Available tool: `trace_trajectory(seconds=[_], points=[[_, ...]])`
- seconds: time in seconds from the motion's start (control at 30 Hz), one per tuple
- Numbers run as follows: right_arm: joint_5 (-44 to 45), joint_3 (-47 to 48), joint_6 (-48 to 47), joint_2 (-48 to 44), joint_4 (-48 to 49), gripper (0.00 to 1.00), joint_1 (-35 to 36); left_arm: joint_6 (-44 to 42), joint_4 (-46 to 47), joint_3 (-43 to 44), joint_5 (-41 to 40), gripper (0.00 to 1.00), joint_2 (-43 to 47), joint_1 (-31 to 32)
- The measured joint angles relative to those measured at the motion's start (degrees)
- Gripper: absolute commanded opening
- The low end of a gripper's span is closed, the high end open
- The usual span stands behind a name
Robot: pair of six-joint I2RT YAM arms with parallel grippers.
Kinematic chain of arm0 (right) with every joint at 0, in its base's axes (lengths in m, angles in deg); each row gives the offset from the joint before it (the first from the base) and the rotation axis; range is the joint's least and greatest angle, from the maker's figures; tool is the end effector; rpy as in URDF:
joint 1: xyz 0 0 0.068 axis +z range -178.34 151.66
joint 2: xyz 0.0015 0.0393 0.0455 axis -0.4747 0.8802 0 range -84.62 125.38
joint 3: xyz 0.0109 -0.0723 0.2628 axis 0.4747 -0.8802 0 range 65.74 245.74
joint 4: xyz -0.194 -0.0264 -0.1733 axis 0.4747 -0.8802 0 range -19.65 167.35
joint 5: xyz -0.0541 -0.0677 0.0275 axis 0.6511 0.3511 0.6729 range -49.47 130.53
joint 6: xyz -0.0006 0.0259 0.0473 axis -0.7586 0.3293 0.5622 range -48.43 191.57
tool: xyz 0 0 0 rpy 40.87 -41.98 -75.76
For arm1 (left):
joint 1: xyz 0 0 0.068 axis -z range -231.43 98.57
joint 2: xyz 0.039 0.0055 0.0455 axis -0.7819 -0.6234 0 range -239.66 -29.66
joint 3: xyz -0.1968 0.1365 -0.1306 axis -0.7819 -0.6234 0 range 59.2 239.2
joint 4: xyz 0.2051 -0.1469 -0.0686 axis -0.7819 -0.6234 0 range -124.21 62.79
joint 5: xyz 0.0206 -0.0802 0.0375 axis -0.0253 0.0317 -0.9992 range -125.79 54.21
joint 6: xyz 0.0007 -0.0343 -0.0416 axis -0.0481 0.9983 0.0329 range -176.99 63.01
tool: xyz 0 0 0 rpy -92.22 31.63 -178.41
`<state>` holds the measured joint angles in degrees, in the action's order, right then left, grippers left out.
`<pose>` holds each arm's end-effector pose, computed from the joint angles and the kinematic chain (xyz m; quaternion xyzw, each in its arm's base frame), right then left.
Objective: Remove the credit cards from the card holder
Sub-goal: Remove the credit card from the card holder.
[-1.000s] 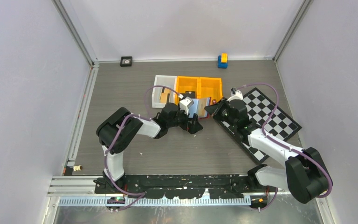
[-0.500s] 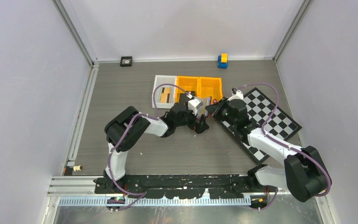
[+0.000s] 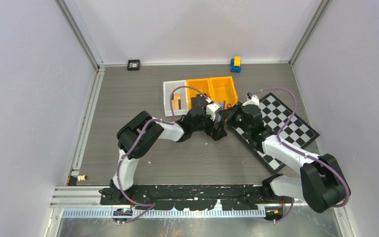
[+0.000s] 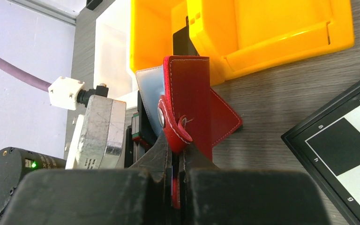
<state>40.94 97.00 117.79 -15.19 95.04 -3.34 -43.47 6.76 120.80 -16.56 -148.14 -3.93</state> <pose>0.2354 0.1094 0.2180 0.1533 0.8071 0.3296 0.4652 0.2813 -0.3244 0.1313 0.3284 0.7589 -0.3965 0.3987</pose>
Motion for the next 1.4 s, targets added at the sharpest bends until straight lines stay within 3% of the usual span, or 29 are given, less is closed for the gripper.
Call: trace_trajectory(seconds=[0.13,0.33,0.7,1.17,1.4], points=[[-0.6,0.0,0.0,0.1,-0.2,0.0,0.2,0.0,0.6,-5.3,-1.9,1.0,4.0,0.3],[-1.7,0.0,0.1,0.2,0.4,0.0,0.7,2.5,-4.8,-15.9,-6.3,1.0,22.5,0.8],[-2.1,0.0,0.2,-0.5,-1.6,0.0,0.8,7.5,-15.5,-17.4,-10.8,1.0,52.2,0.5],[-2.8,0.0,0.2,-0.5,-1.7,0.0,0.8,8.8,-25.7,-18.7,-11.5,1.0,49.7,-0.8],[-2.9,0.0,0.2,-0.6,-1.7,0.01,0.8,18.8,-22.3,-18.8,-2.3,1.0,44.7,-11.8]])
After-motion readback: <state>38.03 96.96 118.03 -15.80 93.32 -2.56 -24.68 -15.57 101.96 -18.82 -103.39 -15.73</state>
